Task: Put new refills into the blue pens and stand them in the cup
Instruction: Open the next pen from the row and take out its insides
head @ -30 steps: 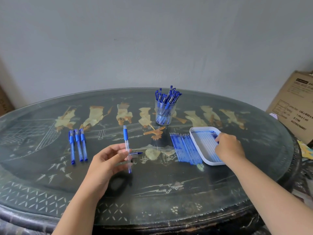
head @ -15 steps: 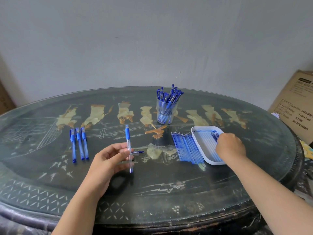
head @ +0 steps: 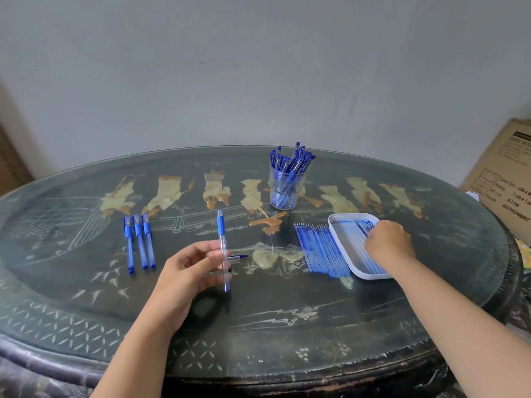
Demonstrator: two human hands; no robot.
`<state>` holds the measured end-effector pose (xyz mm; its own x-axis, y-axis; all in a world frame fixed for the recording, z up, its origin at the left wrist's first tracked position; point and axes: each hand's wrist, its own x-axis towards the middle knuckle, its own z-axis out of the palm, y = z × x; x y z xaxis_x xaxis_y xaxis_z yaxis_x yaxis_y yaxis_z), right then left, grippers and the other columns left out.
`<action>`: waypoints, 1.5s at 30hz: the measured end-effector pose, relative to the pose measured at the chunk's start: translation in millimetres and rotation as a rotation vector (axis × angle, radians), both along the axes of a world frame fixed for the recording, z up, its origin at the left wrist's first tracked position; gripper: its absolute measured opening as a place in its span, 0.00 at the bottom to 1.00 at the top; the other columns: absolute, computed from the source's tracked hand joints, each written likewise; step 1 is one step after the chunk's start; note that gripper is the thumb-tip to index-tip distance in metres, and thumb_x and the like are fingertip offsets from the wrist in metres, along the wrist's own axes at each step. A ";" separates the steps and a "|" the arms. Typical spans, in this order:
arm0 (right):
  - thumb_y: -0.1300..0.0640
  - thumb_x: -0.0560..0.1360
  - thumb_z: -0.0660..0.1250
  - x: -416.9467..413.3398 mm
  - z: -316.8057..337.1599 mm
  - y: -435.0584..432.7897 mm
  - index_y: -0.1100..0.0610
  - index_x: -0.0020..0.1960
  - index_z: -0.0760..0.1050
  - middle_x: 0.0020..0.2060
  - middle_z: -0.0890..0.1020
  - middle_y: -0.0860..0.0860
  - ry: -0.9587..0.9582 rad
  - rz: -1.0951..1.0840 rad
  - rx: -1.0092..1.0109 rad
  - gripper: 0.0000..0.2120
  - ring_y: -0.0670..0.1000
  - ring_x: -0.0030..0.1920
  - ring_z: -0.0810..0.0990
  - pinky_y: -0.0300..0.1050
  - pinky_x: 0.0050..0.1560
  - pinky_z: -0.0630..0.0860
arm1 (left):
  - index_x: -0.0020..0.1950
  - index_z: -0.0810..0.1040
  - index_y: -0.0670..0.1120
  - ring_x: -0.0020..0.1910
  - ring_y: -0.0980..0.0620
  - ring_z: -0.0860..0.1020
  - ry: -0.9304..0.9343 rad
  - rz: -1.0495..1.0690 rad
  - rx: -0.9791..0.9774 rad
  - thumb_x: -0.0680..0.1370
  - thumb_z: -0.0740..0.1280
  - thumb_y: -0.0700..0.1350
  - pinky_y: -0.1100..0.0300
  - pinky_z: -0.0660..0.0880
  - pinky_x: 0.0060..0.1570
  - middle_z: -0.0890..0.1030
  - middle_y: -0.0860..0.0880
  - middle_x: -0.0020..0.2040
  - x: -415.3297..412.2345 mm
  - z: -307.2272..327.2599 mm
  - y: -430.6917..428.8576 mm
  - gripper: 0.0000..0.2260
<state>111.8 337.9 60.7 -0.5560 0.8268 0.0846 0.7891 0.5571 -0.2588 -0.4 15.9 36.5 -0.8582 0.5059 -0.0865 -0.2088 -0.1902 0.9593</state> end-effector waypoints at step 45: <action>0.65 0.79 0.66 -69.7 64.6 -144.7 0.60 0.54 0.75 0.42 0.79 0.56 1.021 0.314 -1.452 0.05 0.54 0.42 0.82 0.56 0.36 0.83 | 0.47 0.86 0.46 0.40 0.51 0.81 0.031 -0.241 -0.062 0.66 0.73 0.39 0.57 0.80 0.40 0.83 0.46 0.41 11.1 18.9 -15.9 0.11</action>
